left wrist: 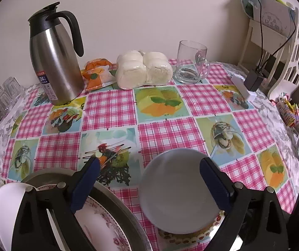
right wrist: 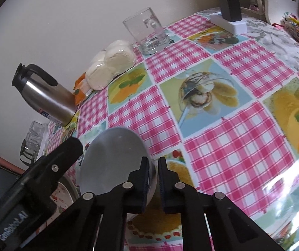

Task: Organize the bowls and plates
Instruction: 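Close the right gripper on the round bowl rim while the left gripper clamps it, then lift the white round bowl with both grippers and carry it over the basin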

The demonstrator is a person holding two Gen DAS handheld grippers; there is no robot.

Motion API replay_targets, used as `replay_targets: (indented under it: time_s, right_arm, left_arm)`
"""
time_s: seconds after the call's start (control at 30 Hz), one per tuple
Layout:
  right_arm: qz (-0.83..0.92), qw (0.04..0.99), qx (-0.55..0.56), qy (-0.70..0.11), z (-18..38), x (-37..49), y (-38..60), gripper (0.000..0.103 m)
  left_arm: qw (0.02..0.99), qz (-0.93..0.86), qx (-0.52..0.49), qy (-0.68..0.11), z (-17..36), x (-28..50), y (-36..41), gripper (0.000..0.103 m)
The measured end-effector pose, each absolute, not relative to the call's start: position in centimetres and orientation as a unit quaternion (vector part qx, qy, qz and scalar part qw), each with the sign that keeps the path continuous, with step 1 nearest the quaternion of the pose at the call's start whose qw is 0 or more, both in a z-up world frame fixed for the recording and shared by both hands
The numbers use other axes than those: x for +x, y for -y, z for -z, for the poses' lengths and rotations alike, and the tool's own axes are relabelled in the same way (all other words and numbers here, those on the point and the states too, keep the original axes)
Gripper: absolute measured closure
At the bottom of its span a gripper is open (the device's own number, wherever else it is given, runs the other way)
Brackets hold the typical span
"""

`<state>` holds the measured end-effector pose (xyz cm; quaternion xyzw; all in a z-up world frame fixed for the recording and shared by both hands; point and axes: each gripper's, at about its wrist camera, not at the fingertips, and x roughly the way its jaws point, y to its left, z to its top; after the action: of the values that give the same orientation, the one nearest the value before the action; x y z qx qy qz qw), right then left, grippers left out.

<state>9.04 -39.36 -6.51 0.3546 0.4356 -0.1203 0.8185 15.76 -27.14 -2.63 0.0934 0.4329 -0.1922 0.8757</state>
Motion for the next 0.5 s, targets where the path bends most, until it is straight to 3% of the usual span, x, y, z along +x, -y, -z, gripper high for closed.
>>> replay_targets:
  time_s: [0.27, 0.5]
  right_arm:
    - [0.135, 0.812, 0.367, -0.433, 6.6, 8.1, 40.7, 0.093]
    - [0.132, 0.808, 0.378, -0.432, 6.8, 7.9, 41.1, 0.093]
  left_arm:
    - [0.872, 0.203, 0.094, -0.436, 2.2, 15.5, 27.3, 0.022]
    - [0.849, 0.219, 0.094, -0.472, 4.2, 15.6, 28.3, 0.026]
